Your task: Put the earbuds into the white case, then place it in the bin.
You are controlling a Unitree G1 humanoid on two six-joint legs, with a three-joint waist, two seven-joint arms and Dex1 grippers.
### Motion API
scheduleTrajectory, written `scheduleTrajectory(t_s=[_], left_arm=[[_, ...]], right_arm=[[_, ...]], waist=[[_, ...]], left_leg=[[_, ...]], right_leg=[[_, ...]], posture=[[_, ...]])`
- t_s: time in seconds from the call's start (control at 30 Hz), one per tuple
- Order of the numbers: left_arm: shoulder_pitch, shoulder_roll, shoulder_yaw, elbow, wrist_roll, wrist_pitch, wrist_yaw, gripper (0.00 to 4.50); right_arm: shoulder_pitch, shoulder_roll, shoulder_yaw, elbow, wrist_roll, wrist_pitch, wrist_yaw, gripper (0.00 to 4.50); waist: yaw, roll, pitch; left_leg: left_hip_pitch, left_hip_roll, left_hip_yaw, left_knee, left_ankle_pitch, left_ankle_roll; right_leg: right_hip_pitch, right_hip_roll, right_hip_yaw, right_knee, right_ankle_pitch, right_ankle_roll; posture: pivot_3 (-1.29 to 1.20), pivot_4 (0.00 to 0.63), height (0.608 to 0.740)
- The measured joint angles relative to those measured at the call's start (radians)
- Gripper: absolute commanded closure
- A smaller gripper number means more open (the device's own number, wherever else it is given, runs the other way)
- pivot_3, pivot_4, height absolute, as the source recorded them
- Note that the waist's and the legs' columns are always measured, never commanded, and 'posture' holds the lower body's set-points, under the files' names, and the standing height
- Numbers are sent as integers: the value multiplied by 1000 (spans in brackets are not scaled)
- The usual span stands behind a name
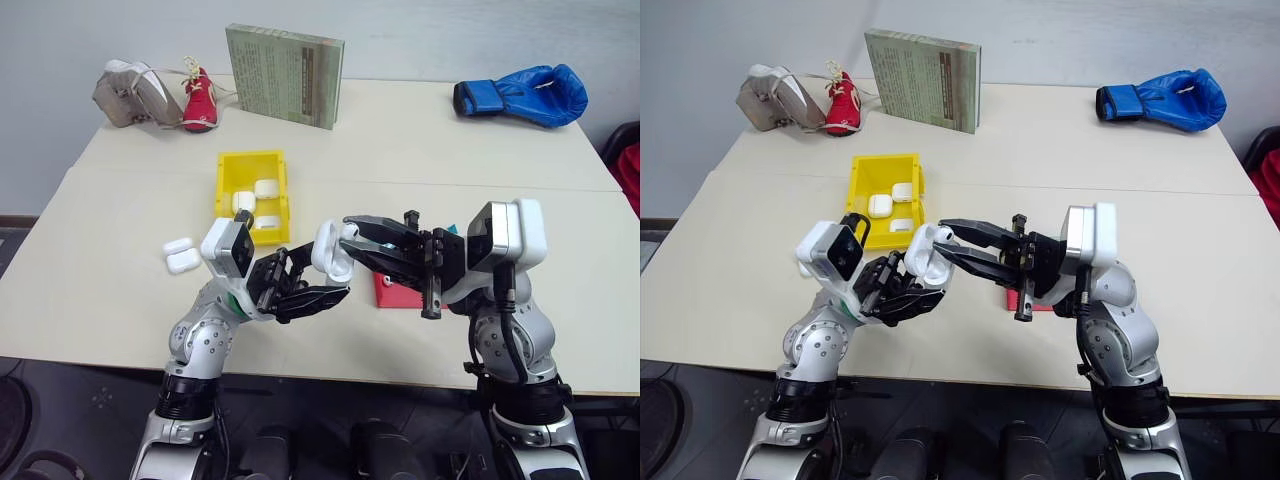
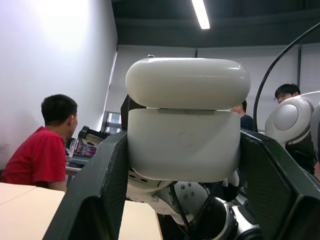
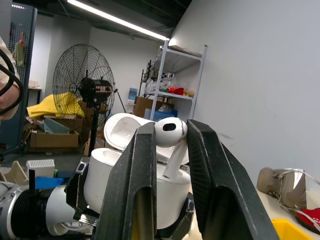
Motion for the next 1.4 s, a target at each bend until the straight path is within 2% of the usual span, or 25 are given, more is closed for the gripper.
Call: scheduleTrajectory(t_s=[0.57,0.63,0.73,0.97,1.13,1.27,1.4], left_arm=[[3,-4,-5,38,42,-37,-46,1707],[3,-8,-4,39,45,-42,-49,1707],[6,-11,-4,39,50,-50,-57,1707],[7,-24,-7,39,52,-66,-63,1707],[10,-7,1,55,73,-100,-57,1707],[66,55,45,125,118,-156,-66,1707],[87,95,68,143,140,-191,-75,1707]], right_arm=[[-6,-35,6,12,5,42,25,4047],[-6,-35,6,11,19,64,18,3305],[-6,-44,4,10,46,101,5,2495],[-13,-71,-18,9,62,113,4,106],[40,-186,-108,-46,131,195,-24,46],[239,-365,-321,-69,151,218,1,46],[478,-424,-522,63,51,113,89,46]], waist=[[1,0,0],[1,0,0],[1,0,0],[1,0,0],[7,0,0],[11,0,0],[26,-1,0]], left_leg=[[0,0,0,0,0,0],[0,0,0,0,0,0],[0,0,0,0,0,0],[0,0,0,0,0,0],[0,0,-1,-1,0,1],[0,0,0,-3,-1,2],[1,0,1,-2,-2,3]], right_leg=[[0,0,0,0,0,0],[0,0,0,0,0,0],[0,0,0,0,0,0],[0,0,0,-1,0,0],[1,-1,-1,-2,0,0],[3,-1,-1,-7,0,0],[6,-1,-1,-8,0,0]], posture=[[0,150,740],[0,150,740],[0,150,740],[0,150,740],[0,150,740],[0,150,740],[0,150,740]])
